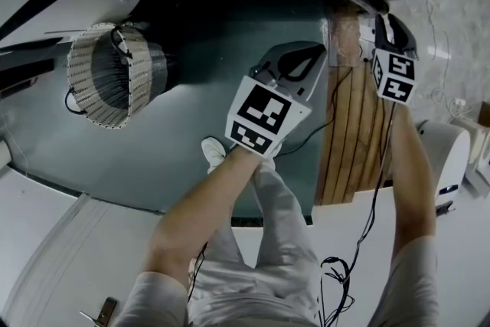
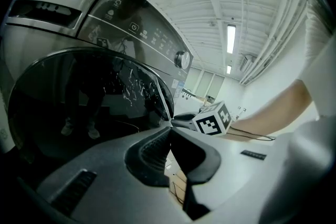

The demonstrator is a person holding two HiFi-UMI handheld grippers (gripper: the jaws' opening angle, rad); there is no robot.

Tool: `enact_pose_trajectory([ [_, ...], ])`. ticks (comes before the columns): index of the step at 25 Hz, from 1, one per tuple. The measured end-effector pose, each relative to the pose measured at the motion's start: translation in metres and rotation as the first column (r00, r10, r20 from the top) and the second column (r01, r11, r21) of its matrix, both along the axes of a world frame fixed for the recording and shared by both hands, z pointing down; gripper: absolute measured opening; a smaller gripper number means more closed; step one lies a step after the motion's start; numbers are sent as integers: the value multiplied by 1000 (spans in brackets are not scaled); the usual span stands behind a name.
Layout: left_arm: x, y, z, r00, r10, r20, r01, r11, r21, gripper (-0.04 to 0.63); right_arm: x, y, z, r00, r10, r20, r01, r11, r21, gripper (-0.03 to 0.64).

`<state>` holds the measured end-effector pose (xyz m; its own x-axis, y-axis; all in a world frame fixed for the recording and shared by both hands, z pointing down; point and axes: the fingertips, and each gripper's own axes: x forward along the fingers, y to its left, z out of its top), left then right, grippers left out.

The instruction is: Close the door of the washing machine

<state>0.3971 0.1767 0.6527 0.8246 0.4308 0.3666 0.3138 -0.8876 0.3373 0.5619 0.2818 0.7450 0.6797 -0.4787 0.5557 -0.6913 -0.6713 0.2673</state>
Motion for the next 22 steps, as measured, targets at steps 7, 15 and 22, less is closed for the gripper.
enact_pose_trajectory([
  [7, -25, -22, -9, 1000, -15, -5, 15, 1000, 20, 3, -37, 16, -20, 999, 31, -21, -30, 997, 75, 41],
  [15, -76, -57, -63, 1000, -25, -15, 26, 999, 36, 3, -121, 26, -127, 998, 61, 25, -66, 919, 390, 11],
  [22, -147, -77, -152, 999, -9, -43, 12, 998, 60, 3, -185, 18, -265, 1000, -9, -22, 19, 857, 515, 11],
])
